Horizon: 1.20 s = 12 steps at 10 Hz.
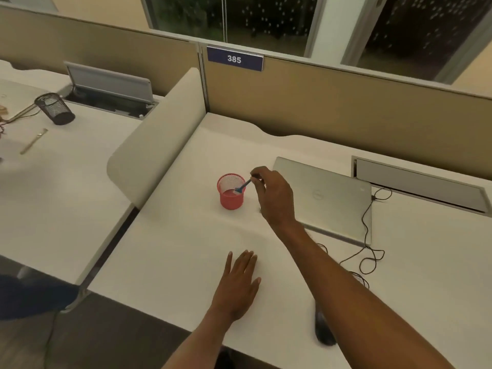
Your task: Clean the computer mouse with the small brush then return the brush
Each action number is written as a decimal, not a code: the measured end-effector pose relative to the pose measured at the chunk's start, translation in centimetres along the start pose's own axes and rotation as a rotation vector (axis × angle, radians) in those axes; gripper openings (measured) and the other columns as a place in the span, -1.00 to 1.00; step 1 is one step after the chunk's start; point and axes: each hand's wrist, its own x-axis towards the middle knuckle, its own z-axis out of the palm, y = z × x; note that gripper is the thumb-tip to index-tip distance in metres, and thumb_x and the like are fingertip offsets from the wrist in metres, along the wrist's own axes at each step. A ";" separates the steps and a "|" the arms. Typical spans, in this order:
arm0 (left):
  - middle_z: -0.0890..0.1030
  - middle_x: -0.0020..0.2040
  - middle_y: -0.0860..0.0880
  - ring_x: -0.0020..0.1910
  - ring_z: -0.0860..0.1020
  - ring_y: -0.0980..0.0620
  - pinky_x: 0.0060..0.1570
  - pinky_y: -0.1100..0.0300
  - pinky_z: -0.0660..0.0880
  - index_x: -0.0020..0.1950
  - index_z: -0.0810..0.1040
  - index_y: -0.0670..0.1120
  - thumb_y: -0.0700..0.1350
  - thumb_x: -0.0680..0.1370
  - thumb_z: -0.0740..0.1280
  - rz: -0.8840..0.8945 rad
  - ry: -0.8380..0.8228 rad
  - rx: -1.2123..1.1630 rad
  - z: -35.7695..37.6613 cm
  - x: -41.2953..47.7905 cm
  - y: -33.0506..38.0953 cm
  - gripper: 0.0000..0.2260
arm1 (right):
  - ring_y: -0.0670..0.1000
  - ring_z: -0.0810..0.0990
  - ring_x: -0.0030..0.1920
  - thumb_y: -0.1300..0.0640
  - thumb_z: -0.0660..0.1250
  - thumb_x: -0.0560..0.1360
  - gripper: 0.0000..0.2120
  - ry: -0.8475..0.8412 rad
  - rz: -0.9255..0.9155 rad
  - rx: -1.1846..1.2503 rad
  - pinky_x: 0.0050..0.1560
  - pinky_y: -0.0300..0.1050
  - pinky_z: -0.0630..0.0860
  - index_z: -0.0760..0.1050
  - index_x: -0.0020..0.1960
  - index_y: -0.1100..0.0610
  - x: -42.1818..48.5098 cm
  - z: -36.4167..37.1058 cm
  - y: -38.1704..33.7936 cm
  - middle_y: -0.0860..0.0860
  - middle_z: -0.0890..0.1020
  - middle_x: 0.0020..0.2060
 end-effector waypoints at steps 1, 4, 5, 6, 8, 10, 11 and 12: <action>0.20 0.68 -0.03 0.68 0.06 0.04 0.61 -0.08 -0.27 0.69 0.13 -0.08 0.13 0.76 -0.04 0.055 0.057 0.003 0.5 0.8 -0.5 -0.47 | 0.09 0.64 -0.11 0.22 0.34 0.63 -0.90 -0.069 -0.046 -0.067 -0.11 -0.04 0.59 0.62 0.10 0.14 3.7 2.8 -0.8 0.08 0.72 -0.07; 0.28 0.64 -0.09 0.65 0.16 -0.03 0.59 -0.02 -0.11 0.64 0.24 -0.14 0.07 0.75 0.07 0.159 0.125 0.035 1.5 0.9 -1.8 -0.50 | 0.13 0.61 -0.07 0.24 0.23 0.61 -0.79 -0.413 -0.103 -0.342 -0.12 -0.06 0.42 0.65 0.05 0.13 8.4 9.2 1.4 0.09 0.69 -0.09; 0.26 0.65 -0.10 0.66 0.14 -0.05 0.59 -0.01 -0.11 0.65 0.23 -0.15 0.06 0.75 0.05 0.170 0.134 0.026 1.8 0.7 -2.3 -0.49 | 0.14 0.59 -0.06 0.27 0.24 0.57 -0.79 -0.476 -0.105 -0.368 -0.14 -0.07 0.36 0.65 0.01 0.14 9.0 10.3 1.7 0.09 0.67 -0.11; 0.25 0.66 -0.10 0.66 0.13 -0.05 0.60 -0.01 -0.13 0.65 0.23 -0.15 0.05 0.75 0.05 0.170 0.131 0.020 1.8 0.5 -2.6 -0.50 | 0.14 0.58 -0.08 0.25 0.24 0.58 -0.79 -0.471 -0.099 -0.371 -0.14 -0.11 0.30 0.66 0.01 0.13 9.3 11.0 1.7 0.09 0.65 -0.11; 0.21 0.67 -0.09 0.67 0.09 -0.03 0.60 -0.02 -0.15 0.66 0.21 -0.15 0.05 0.76 0.03 0.184 0.106 0.022 1.5 0.4 -2.9 -0.50 | 0.15 0.57 -0.06 0.26 0.25 0.57 -0.78 -0.493 -0.107 -0.391 -0.12 -0.12 0.29 0.67 0.03 0.14 9.5 11.9 1.7 0.11 0.65 -0.09; 0.20 0.68 -0.09 0.68 0.07 -0.02 0.60 -0.02 -0.14 0.66 0.19 -0.15 0.03 0.76 0.03 0.192 0.071 0.028 1.2 0.2 -3.2 -0.50 | 0.15 0.59 0.13 0.18 0.29 0.65 -0.79 -0.433 -0.135 -0.419 0.10 0.01 0.48 0.62 0.23 0.11 9.2 12.2 1.6 0.11 0.66 0.09; 0.20 0.68 -0.09 0.68 0.07 -0.03 0.60 -0.03 -0.12 0.67 0.17 -0.15 0.03 0.75 0.04 0.173 0.065 0.042 1.5 0.1 -3.6 -0.49 | 0.14 0.58 0.18 0.16 0.30 0.65 -0.77 -0.382 -0.151 -0.403 0.16 0.00 0.48 0.59 0.28 0.13 8.8 11.8 1.8 0.10 0.66 0.18; 0.19 0.68 -0.09 0.68 0.06 -0.03 0.59 -0.04 -0.10 0.68 0.15 -0.14 0.04 0.76 0.04 0.138 0.066 0.027 1.4 0.1 -3.6 -0.49 | 0.15 0.57 0.19 0.17 0.32 0.65 -0.76 -0.354 -0.135 -0.409 0.15 0.01 0.49 0.58 0.30 0.17 8.4 10.9 1.8 0.12 0.64 0.21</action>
